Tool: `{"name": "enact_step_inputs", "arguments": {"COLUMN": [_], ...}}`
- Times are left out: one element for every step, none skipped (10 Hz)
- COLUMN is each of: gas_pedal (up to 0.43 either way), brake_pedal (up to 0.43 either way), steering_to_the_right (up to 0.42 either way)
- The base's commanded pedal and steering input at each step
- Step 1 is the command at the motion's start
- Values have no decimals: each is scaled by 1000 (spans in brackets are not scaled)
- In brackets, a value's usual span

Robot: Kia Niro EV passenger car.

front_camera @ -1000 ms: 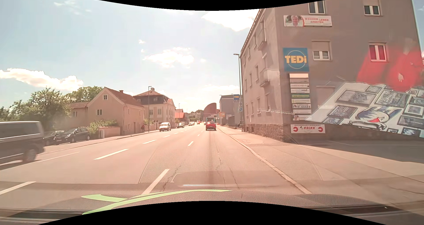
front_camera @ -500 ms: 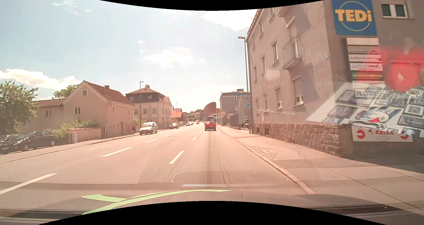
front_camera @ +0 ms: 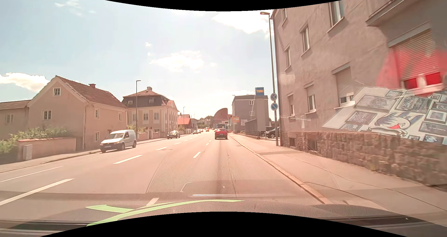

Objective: Follow the waypoints while adhering to traffic rules and regulations

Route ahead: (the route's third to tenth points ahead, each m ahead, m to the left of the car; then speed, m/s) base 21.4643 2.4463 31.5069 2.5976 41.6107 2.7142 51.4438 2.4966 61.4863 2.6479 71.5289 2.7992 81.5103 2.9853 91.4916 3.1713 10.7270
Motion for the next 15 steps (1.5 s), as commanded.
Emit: {"name": "enact_step_inputs", "arguments": {"gas_pedal": [67,67,59,47,47,47,39,39,39,39,39,39,39,47,47], "brake_pedal": [0,0,0,0,0,0,0,0,0,0,0,0,0,0,0], "steering_to_the_right": [-7,-6,-5,-4,-2,-1,-1,-1,-1,-1,-1,-1,-1,-1,-1]}}
